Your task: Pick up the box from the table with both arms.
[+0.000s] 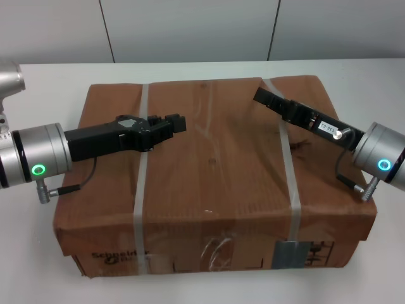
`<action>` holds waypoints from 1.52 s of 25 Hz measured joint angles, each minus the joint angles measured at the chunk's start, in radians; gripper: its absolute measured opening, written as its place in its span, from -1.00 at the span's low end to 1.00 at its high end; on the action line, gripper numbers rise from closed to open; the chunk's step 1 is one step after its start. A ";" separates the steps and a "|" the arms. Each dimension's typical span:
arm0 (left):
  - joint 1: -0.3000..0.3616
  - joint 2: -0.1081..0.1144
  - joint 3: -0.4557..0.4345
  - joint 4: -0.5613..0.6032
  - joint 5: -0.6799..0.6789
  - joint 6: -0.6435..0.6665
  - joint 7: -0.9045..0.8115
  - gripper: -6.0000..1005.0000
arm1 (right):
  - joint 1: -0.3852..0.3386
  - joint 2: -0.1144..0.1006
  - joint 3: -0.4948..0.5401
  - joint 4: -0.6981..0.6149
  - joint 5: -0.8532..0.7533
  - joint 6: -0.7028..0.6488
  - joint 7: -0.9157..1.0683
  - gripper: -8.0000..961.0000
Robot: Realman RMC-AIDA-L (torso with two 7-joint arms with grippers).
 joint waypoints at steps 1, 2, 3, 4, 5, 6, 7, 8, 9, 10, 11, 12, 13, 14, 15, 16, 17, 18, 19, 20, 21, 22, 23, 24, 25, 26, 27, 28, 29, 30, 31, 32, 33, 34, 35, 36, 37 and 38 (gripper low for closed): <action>0.000 0.000 0.000 0.000 0.000 0.000 0.000 -0.68 | 0.000 0.000 0.000 0.000 0.000 0.000 0.000 -0.86; 0.000 0.000 0.000 0.000 0.000 0.000 0.000 -0.68 | 0.000 0.000 0.000 0.000 0.000 0.000 -0.001 -0.86; 0.000 0.000 0.000 0.000 0.000 0.000 0.000 -0.68 | 0.000 0.000 0.000 0.000 0.000 0.000 -0.001 -0.86; 0.000 0.000 0.000 0.000 0.000 0.000 0.000 -0.68 | 0.000 0.000 0.000 0.000 0.000 0.000 -0.001 -0.86; 0.000 0.000 0.000 0.000 0.000 0.000 0.000 -0.68 | 0.000 0.000 0.000 0.000 0.000 0.000 -0.002 -0.86; 0.000 0.000 0.000 0.000 0.000 0.000 0.000 -0.68 | 0.000 0.000 0.000 0.000 0.000 0.000 -0.002 -0.86; 0.000 0.000 0.000 0.000 0.000 0.000 0.000 -0.68 | 0.000 0.000 0.000 0.000 0.000 0.000 -0.002 -0.86; 0.000 0.000 0.000 0.000 0.000 0.000 0.000 -0.68 | 0.000 0.000 0.000 0.000 0.000 0.000 -0.002 -0.86; 0.000 0.000 0.000 0.000 0.000 0.000 0.000 -0.68 | 0.000 0.000 0.000 0.000 0.000 0.000 -0.002 -0.86; 0.000 0.000 0.000 0.000 0.000 0.000 0.001 -0.68 | 0.000 0.000 0.000 0.000 0.000 0.000 -0.002 -0.86; 0.000 0.000 0.000 0.000 0.000 0.000 0.001 -0.68 | 0.000 0.000 0.000 0.000 0.000 0.000 -0.002 -0.86; 0.001 0.000 0.000 0.000 0.000 0.000 0.001 -0.68 | 0.000 0.000 0.000 0.000 0.000 0.000 -0.002 -0.86; 0.001 0.000 0.000 0.000 0.000 0.000 0.001 -0.68 | 0.000 0.000 0.000 0.000 0.000 0.000 -0.002 -0.86; 0.001 0.000 0.000 0.000 0.000 0.000 0.001 -0.68 | 0.000 0.000 0.000 0.000 0.000 0.000 -0.002 -0.86; 0.001 0.000 0.000 0.000 0.000 0.000 0.001 -0.68 | 0.000 0.000 0.000 0.000 0.000 0.000 -0.002 -0.86; 0.001 0.000 0.000 0.000 0.000 0.000 0.002 -0.68 | 0.000 0.000 0.000 0.000 0.000 0.000 -0.002 -0.86; 0.001 -0.001 0.000 0.000 0.000 0.000 0.002 -0.68 | -0.001 0.000 0.000 -0.001 0.000 0.000 -0.002 -0.86; 0.001 -0.001 0.000 0.000 0.000 0.000 0.002 -0.68 | -0.003 0.000 0.000 -0.002 0.001 0.000 -0.002 -0.86; 0.001 -0.001 0.000 0.000 0.000 0.000 0.002 -0.68 | -0.004 0.000 0.000 -0.003 0.001 0.000 -0.002 -0.86; 0.001 -0.001 0.000 0.000 0.000 0.000 0.002 -0.68 | -0.005 0.000 0.000 -0.004 0.001 0.000 -0.002 -0.86; 0.001 -0.001 0.000 0.000 0.000 0.000 0.002 -0.68 | -0.006 0.000 0.000 -0.004 0.001 0.000 -0.002 -0.86; 0.001 -0.001 0.000 0.000 0.000 0.000 0.002 -0.68 | -0.006 0.000 0.000 -0.005 0.001 0.000 -0.002 -0.86; 0.001 -0.001 0.000 0.000 0.000 0.000 0.002 -0.68 | -0.006 0.000 0.000 -0.005 0.001 0.000 -0.002 -0.86; 0.001 -0.001 0.000 0.000 0.000 0.000 0.002 -0.68 | -0.006 0.000 0.000 -0.005 0.003 0.000 -0.002 -0.86; 0.001 -0.002 0.000 0.000 0.000 0.000 0.002 -0.68 | -0.006 0.000 0.000 -0.005 0.005 0.000 -0.002 -0.86; 0.001 -0.002 0.000 0.000 0.000 0.000 0.002 -0.68 | -0.006 0.000 0.000 -0.005 0.008 0.000 -0.002 -0.86; 0.001 -0.002 0.000 0.000 0.000 0.000 0.002 -0.68 | -0.006 0.000 0.000 -0.005 0.010 0.000 -0.002 -0.86; 0.001 -0.002 0.000 0.000 0.000 0.000 0.002 -0.68 | -0.007 0.000 0.000 -0.005 0.012 0.000 -0.002 -0.86; 0.001 -0.002 0.000 0.000 0.000 0.000 0.002 -0.68 | -0.007 0.000 0.000 -0.005 0.012 0.000 -0.002 -0.86; 0.001 -0.002 0.000 0.000 0.000 0.000 0.002 -0.68 | -0.008 0.000 0.000 -0.005 0.012 0.000 -0.002 -0.86; 0.001 -0.002 0.000 0.000 0.000 0.000 0.002 -0.68 | -0.008 0.000 0.000 -0.005 0.012 0.000 -0.002 -0.86; 0.002 -0.002 0.000 0.000 0.000 0.000 0.002 -0.68 | -0.009 0.000 0.000 -0.005 0.013 0.000 -0.002 -0.86; 0.001 -0.002 0.000 0.000 0.000 0.000 0.002 -0.68 | -0.009 0.000 0.000 -0.005 0.013 0.000 -0.002 -0.86; 0.001 -0.002 0.000 0.000 0.000 0.000 0.002 -0.68 | -0.009 0.000 0.000 -0.005 0.012 0.000 -0.002 -0.86; 0.002 -0.002 0.000 0.000 0.000 0.000 0.002 -0.68 | -0.009 0.000 0.000 -0.005 0.012 0.000 -0.002 -0.86; 0.001 -0.002 0.000 0.000 0.000 0.000 0.002 -0.68 | -0.009 0.000 0.000 -0.005 0.012 0.000 -0.002 -0.86; 0.001 -0.002 0.000 0.000 0.000 0.000 0.002 -0.68 | -0.009 0.000 0.000 -0.005 0.012 0.000 -0.002 -0.86; 0.002 -0.002 0.000 0.000 0.000 0.000 0.002 -0.68 | -0.009 0.000 0.000 -0.005 0.012 0.000 -0.002 -0.86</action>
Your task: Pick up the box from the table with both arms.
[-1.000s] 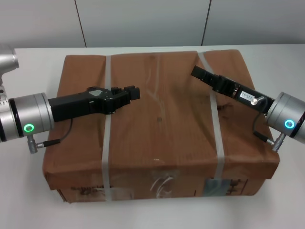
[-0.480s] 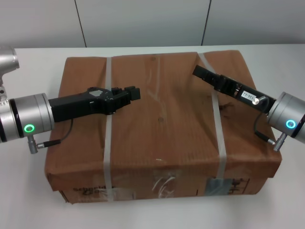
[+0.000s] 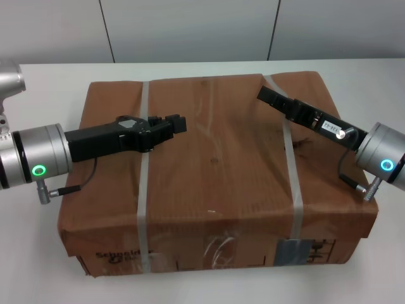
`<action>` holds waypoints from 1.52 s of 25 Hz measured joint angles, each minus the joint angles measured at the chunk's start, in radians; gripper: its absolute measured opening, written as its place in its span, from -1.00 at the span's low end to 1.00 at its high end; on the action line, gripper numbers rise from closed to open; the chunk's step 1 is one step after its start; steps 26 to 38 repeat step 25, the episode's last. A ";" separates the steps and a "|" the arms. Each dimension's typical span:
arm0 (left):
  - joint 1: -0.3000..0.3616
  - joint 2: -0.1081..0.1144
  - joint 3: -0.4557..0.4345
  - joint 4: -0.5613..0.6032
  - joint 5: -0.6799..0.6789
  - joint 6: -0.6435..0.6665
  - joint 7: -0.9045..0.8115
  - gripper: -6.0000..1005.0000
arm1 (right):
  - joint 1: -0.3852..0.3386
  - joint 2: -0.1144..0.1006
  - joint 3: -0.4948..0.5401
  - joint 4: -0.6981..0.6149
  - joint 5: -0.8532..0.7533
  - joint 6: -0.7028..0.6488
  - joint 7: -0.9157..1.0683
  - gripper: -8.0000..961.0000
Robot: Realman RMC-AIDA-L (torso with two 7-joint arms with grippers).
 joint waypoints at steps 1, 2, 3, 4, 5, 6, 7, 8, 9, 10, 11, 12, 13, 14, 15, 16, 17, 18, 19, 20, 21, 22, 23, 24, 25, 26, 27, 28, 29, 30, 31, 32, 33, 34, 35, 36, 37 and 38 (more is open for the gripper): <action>0.000 0.000 0.000 0.000 0.000 0.000 0.000 -0.68 | 0.000 0.000 0.000 0.000 0.000 0.000 0.000 -0.86; 0.000 0.000 0.000 0.000 0.000 0.000 0.000 -0.68 | 0.000 0.000 0.000 0.000 0.000 0.000 0.000 -0.86; 0.000 0.000 0.000 0.000 0.000 0.000 0.000 -0.68 | 0.000 0.000 0.000 0.000 0.000 0.000 0.000 -0.86; 0.001 0.000 0.000 0.000 0.000 0.000 0.000 -0.68 | 0.000 0.000 0.000 0.001 0.000 0.000 0.000 -0.86; 0.001 0.000 0.000 0.000 0.000 0.000 0.000 -0.68 | 0.000 0.000 0.000 0.001 0.000 0.000 0.000 -0.86; 0.001 0.000 0.000 0.000 0.000 0.000 0.000 -0.68 | 0.000 0.000 0.000 0.001 0.000 0.000 0.000 -0.86; 0.001 0.000 0.000 0.000 0.000 0.000 0.001 -0.68 | 0.000 0.000 0.000 0.001 0.000 0.000 0.000 -0.86; 0.001 0.000 0.000 0.000 0.000 0.000 0.001 -0.68 | 0.000 0.000 0.000 0.001 0.000 0.000 0.000 -0.86; 0.001 0.000 0.000 0.000 0.000 0.000 0.001 -0.68 | 0.000 0.000 0.000 0.001 0.000 0.000 0.000 -0.86; 0.001 0.000 0.000 0.000 0.000 0.000 0.001 -0.68 | 0.000 0.000 0.000 0.001 0.000 0.000 0.000 -0.86; 0.001 -0.001 0.000 0.000 0.000 0.000 0.001 -0.68 | 0.000 0.000 0.000 0.001 0.000 0.000 0.000 -0.86; 0.001 -0.001 0.000 0.000 0.000 0.000 0.001 -0.68 | 0.000 0.000 0.000 0.001 0.000 0.000 0.000 -0.86; 0.001 -0.001 0.000 0.000 0.000 0.000 0.001 -0.68 | 0.000 0.000 0.000 0.001 0.000 0.000 0.000 -0.86; 0.002 -0.001 0.000 0.000 0.000 0.000 0.001 -0.68 | 0.000 0.000 0.000 0.001 0.000 0.000 0.000 -0.86; 0.002 -0.001 0.000 0.000 0.000 0.000 0.001 -0.68 | 0.000 0.000 0.000 0.001 0.000 0.000 0.000 -0.86; 0.002 -0.001 0.000 0.000 0.000 0.000 0.001 -0.68 | 0.000 0.000 0.000 0.001 0.000 0.000 0.000 -0.86; 0.002 -0.001 0.000 0.000 0.000 0.000 0.001 -0.68 | 0.000 0.000 0.000 0.001 0.000 0.000 0.000 -0.86; 0.001 -0.001 0.000 0.000 0.000 0.000 0.001 -0.68 | 0.000 0.000 0.000 0.001 0.000 0.000 0.000 -0.86; 0.002 -0.001 0.000 0.000 0.000 0.000 0.001 -0.68 | 0.000 0.000 0.000 0.001 0.000 0.000 0.000 -0.86; 0.002 -0.001 0.000 0.000 0.000 0.000 0.001 -0.68 | 0.000 0.000 0.000 0.001 0.000 0.000 0.000 -0.86; 0.002 -0.001 0.000 0.000 -0.001 0.000 0.001 -0.68 | 0.000 0.000 0.000 0.001 0.000 0.000 0.000 -0.86; 0.002 -0.001 0.000 0.000 -0.001 0.000 0.001 -0.68 | 0.000 0.000 0.000 0.001 0.000 0.000 0.000 -0.86; 0.004 -0.002 0.000 0.000 -0.001 0.000 0.001 -0.68 | 0.000 0.000 0.000 0.001 0.000 0.000 0.000 -0.86; 0.004 -0.001 0.000 0.000 -0.002 0.000 0.002 -0.68 | 0.000 0.000 0.000 0.001 0.000 0.000 0.000 -0.86; 0.005 -0.002 -0.002 0.000 -0.002 0.000 0.002 -0.68 | 0.000 0.000 0.000 0.001 0.000 0.000 0.000 -0.86; 0.005 -0.002 -0.002 0.000 -0.002 0.000 0.002 -0.68 | 0.000 0.000 0.000 0.001 0.000 0.000 0.000 -0.86; 0.005 -0.002 -0.002 0.000 -0.002 0.000 0.002 -0.68 | 0.000 0.000 0.000 0.001 0.000 0.000 0.000 -0.86; 0.005 -0.002 -0.002 0.000 -0.002 0.000 0.002 -0.68 | 0.000 0.000 0.000 0.001 0.000 0.000 0.000 -0.86; 0.005 -0.002 -0.002 0.000 -0.002 0.000 0.002 -0.68 | 0.000 0.000 0.000 0.001 0.000 0.000 0.000 -0.86; 0.005 -0.002 -0.002 0.000 -0.002 0.000 0.002 -0.68 | 0.000 0.000 0.000 0.001 0.000 0.000 0.000 -0.86; 0.005 -0.002 -0.002 0.000 -0.002 0.000 0.002 -0.68 | 0.000 0.000 0.000 0.001 0.000 0.000 0.000 -0.86; 0.005 -0.002 -0.002 0.000 -0.002 0.000 0.002 -0.68 | 0.000 0.000 0.000 0.001 0.000 0.000 0.000 -0.86; 0.005 -0.002 -0.002 0.000 -0.002 0.000 0.002 -0.68 | 0.000 0.000 0.000 0.001 0.000 0.000 0.000 -0.86; 0.005 -0.002 -0.002 0.000 -0.002 0.000 0.002 -0.68 | 0.000 0.000 0.000 0.001 0.000 0.000 0.000 -0.86; 0.005 -0.002 -0.002 0.000 -0.002 0.000 0.002 -0.68 | 0.000 0.000 0.000 0.001 0.000 0.000 0.000 -0.86; 0.005 -0.002 -0.002 0.000 -0.002 0.000 0.002 -0.68 | 0.000 0.000 0.000 0.001 0.000 0.000 0.000 -0.86; 0.005 -0.002 -0.002 0.000 -0.002 0.000 0.002 -0.68 | 0.000 0.000 0.000 0.001 0.000 0.000 0.000 -0.86; 0.005 -0.002 -0.002 0.000 -0.002 0.000 0.002 -0.68 | 0.000 0.000 0.000 0.001 0.000 0.000 0.000 -0.86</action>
